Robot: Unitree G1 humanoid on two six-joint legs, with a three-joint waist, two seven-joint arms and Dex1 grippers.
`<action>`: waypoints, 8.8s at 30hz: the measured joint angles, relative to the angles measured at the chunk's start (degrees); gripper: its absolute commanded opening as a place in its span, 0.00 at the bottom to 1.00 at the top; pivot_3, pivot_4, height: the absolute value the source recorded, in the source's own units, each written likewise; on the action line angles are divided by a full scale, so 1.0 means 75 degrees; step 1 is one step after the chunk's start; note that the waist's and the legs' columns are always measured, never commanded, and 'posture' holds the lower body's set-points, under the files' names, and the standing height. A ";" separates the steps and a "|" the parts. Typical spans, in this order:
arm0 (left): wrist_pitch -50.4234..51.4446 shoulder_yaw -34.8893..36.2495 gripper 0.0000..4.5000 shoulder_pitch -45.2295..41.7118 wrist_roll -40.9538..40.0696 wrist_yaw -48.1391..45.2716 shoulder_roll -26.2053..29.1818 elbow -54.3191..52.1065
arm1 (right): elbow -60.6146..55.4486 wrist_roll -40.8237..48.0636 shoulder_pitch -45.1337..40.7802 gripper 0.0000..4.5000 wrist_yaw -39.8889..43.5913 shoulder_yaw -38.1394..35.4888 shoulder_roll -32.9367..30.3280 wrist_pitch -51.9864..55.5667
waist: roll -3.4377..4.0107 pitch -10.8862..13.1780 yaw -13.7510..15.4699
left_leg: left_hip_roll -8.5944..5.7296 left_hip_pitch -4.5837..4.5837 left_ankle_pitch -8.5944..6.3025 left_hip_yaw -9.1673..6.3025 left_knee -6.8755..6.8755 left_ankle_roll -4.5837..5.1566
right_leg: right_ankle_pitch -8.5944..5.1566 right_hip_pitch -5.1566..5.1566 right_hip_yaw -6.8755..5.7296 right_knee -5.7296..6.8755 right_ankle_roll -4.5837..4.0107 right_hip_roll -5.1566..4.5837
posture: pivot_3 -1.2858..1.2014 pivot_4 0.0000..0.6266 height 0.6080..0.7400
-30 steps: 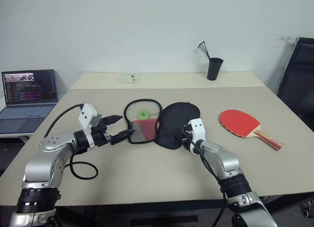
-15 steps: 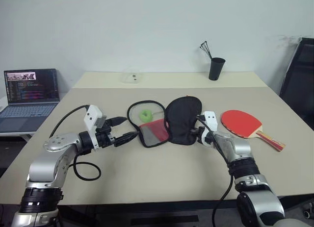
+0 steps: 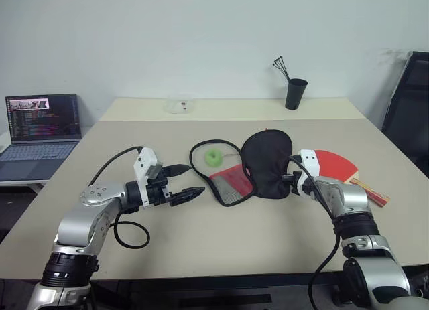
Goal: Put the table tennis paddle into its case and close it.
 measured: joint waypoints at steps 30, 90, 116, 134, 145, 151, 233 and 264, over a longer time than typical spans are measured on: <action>-0.0047 -0.0075 1.00 0.0008 0.0013 0.0036 -0.0234 0.0095 | -0.1328 0.0445 0.0822 0.99 0.2073 -0.0192 -0.2640 -0.0616 | 0.0012 0.0007 0.0024 | -0.0007 -0.0006 -0.0001 -0.0001 0.0002 0.0001 | -0.0017 0.0002 -0.0003 -0.0013 0.0030 -0.0002 | 0.52 0.24 1.00; -0.0361 -0.0716 1.00 -0.0910 0.0244 -0.0690 -0.0363 0.0388 | 0.1089 -0.1209 0.1162 0.24 0.2937 -0.0146 -0.3404 -0.1361 | 0.0003 0.0005 -0.0165 | 0.0009 0.0082 -0.0003 0.0089 -0.0019 -0.0001 | -0.0005 0.0005 0.0138 0.0004 0.0013 0.0072 | 0.52 0.24 1.00; -0.0359 -0.0707 1.00 -0.0863 0.0225 -0.0641 -0.0278 0.0340 | 0.0355 -0.0855 0.1341 0.28 0.0961 -0.0688 -0.2317 -0.1101 | -0.0013 -0.0005 -0.0172 | 0.0004 0.0094 -0.0003 0.0130 -0.0005 0.0000 | 0.0010 0.0014 0.0167 0.0003 0.0035 0.0073 | 0.52 0.24 1.00; -0.0183 -0.0587 1.00 -0.0334 0.0115 -0.0319 -0.0228 -0.0233 | -0.4122 0.0399 0.0722 0.25 -0.1002 -0.1085 0.0086 0.1499 | 0.0002 0.0004 -0.0184 | 0.0022 0.0071 -0.0003 0.0150 -0.0018 0.0001 | 0.0021 -0.0024 0.0181 0.0003 0.0050 0.0083 | 0.52 0.24 1.00; -0.0188 -0.0607 1.00 -0.0337 0.0117 -0.0248 -0.0379 -0.0231 | -0.3790 -0.0006 0.0881 0.25 -0.2558 -0.0086 0.2342 0.1223 | 0.0002 0.0004 -0.0013 | 0.0006 -0.0054 -0.0002 0.0127 0.0001 0.0001 | 0.0051 -0.0129 0.0183 -0.0003 0.0028 0.0028 | 0.52 0.24 1.00; -0.0190 -0.0595 1.00 -0.0156 0.0116 -0.0141 -0.0377 -0.0246 | -0.2532 -0.0436 0.0778 0.25 -0.2732 -0.0036 0.2298 0.0163 | 0.0002 0.0004 -0.0024 | 0.0007 -0.0051 -0.0002 0.0130 -0.0001 0.0002 | 0.0051 -0.0132 0.0182 0.0000 0.0029 0.0037 | 0.52 0.24 1.00; -0.0771 -0.0098 1.00 0.0275 0.0727 0.0069 0.0018 0.0475 | -0.1504 -0.1100 0.0840 0.91 -0.2003 0.1033 0.1607 -0.1657 | -0.0005 0.0000 -0.0032 | 0.0014 -0.0046 -0.0002 0.0109 -0.0001 0.0003 | 0.0059 -0.0132 0.0180 0.0006 0.0014 0.0056 | 0.52 0.24 1.00; -0.0678 -0.0098 1.00 0.0218 0.0722 0.0047 -0.0120 0.0391 | -0.2376 -0.1267 0.1389 0.53 -0.2469 0.0845 0.1944 -0.0664 | -0.0005 -0.0001 -0.0037 | 0.0013 -0.0046 -0.0002 0.0108 -0.0002 0.0003 | 0.0059 -0.0133 0.0179 0.0007 0.0014 0.0059 | 0.52 0.24 1.00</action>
